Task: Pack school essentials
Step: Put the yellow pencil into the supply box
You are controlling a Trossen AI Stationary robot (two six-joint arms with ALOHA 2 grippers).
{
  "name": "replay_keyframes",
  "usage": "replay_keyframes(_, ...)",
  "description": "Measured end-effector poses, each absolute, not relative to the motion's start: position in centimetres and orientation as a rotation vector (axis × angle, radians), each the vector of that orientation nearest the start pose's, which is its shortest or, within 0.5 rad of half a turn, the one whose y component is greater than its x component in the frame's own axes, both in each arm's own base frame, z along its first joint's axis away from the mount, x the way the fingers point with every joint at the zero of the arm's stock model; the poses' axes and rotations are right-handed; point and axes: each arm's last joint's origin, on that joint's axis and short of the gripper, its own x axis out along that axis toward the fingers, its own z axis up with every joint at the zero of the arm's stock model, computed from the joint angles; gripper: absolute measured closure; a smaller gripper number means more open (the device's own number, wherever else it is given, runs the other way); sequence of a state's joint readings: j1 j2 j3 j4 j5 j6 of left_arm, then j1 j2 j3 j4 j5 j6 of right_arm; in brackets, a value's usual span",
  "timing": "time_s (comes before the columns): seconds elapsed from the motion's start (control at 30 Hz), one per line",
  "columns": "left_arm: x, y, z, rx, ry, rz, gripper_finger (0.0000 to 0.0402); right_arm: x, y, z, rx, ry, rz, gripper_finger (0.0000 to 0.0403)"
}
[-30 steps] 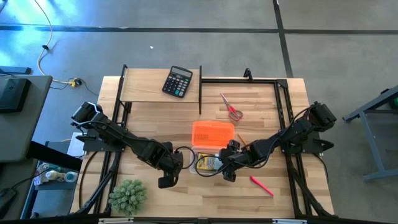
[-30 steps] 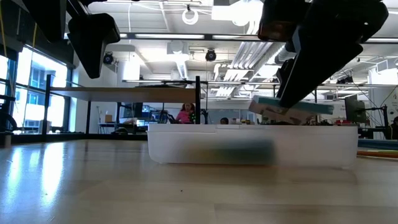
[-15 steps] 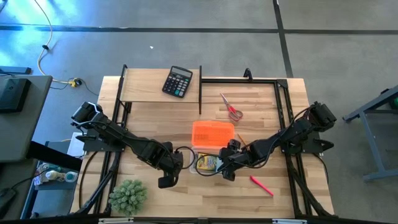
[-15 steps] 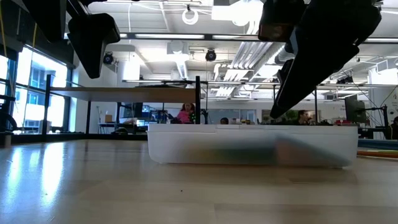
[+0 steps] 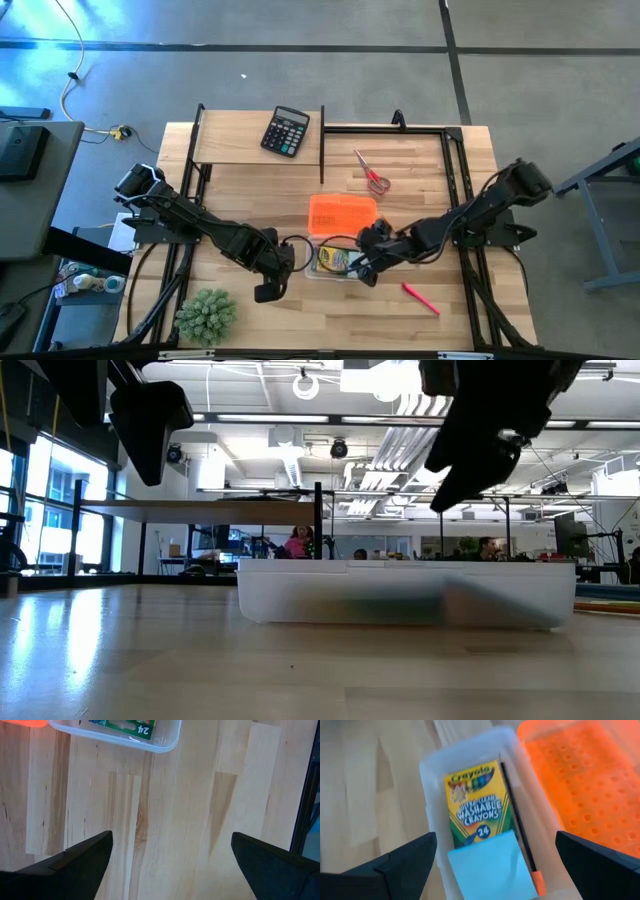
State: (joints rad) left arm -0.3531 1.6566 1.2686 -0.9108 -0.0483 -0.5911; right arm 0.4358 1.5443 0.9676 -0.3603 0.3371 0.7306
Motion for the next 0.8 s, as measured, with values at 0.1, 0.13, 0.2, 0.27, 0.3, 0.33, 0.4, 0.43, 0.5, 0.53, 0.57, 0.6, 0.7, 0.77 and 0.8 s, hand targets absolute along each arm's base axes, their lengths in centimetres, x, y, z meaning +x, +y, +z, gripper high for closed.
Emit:
replay_keyframes(0.1, 29.9, -10.9, 23.6, -0.246, 1.296, 0.122, 0.0007, 28.0, 11.9, 21.7, 0.388, 0.795, -0.258, 0.0004)
replay_keyframes(0.13, 29.9, -10.9, 23.6, -0.246, 1.296, 0.122, 0.0007, 27.8, 11.8, 22.1, 0.407, 0.779, -0.268, 0.0004)
replay_keyframes(0.2, 29.9, -10.9, 23.6, -0.247, 1.293, 0.121, 0.0007, 27.6, 11.6, 22.7, 0.445, 0.746, -0.289, 0.0004)
replay_keyframes(0.27, 30.0, -10.9, 23.7, -0.251, 1.283, 0.117, 0.0007, 27.2, 11.4, 23.4, 0.481, 0.717, -0.314, 0.0004)
replay_keyframes(0.3, 30.1, -11.0, 23.7, -0.254, 1.273, 0.113, 0.0007, 27.1, 11.3, 23.7, 0.500, 0.707, -0.323, 0.0004)
replay_keyframes(0.33, 30.2, -11.0, 23.7, -0.258, 1.261, 0.108, 0.0007, 26.9, 11.2, 23.9, 0.517, 0.698, -0.332, 0.0004)
replay_keyframes(0.4, 30.5, -11.1, 23.8, -0.268, 1.234, 0.098, 0.0007, 26.5, 11.0, 24.4, 0.553, 0.683, -0.358, 0.0004)
replay_keyframes(0.43, 30.7, -11.2, 23.9, -0.274, 1.216, 0.091, 0.0007, 26.3, 10.9, 24.7, 0.572, 0.671, -0.369, 0.0004)
replay_keyframes(0.5, 31.0, -11.3, 24.0, -0.287, 1.180, 0.077, 0.0007, 26.0, 10.7, 25.1, 0.598, 0.648, -0.385, 0.0004)
replay_keyframes(0.53, 31.2, -11.4, 24.1, -0.295, 1.156, 0.068, 0.0007, 25.8, 10.7, 25.4, 0.611, 0.636, -0.386, 0.0004)
replay_keyframes(0.57, 31.4, -11.4, 24.2, -0.303, 1.133, 0.059, 0.0007, 25.7, 10.6, 25.7, 0.623, 0.626, -0.385, 0.0004)
replay_keyframes(0.6, 31.6, -11.5, 24.4, -0.311, 1.109, 0.050, 0.0007, 25.6, 10.6, 25.9, 0.636, 0.618, -0.384, 0.0006)
replay_keyframes(0.7, 32.3, -11.8, 24.8, -0.337, 1.030, 0.021, 0.0007, 25.2, 10.4, 26.6, 0.668, 0.596, -0.379, 0.0014)
replay_keyframes(0.77, 32.8, -11.9, 25.1, -0.355, 0.973, 0.000, 0.0007, 24.9, 10.3, 27.0, 0.688, 0.582, -0.376, 0.0022)
replay_keyframes(0.8, 33.0, -12.0, 25.3, -0.364, 0.945, -0.010, 0.0007, 24.8, 10.2, 27.1, 0.698, 0.578, -0.377, 0.0026)
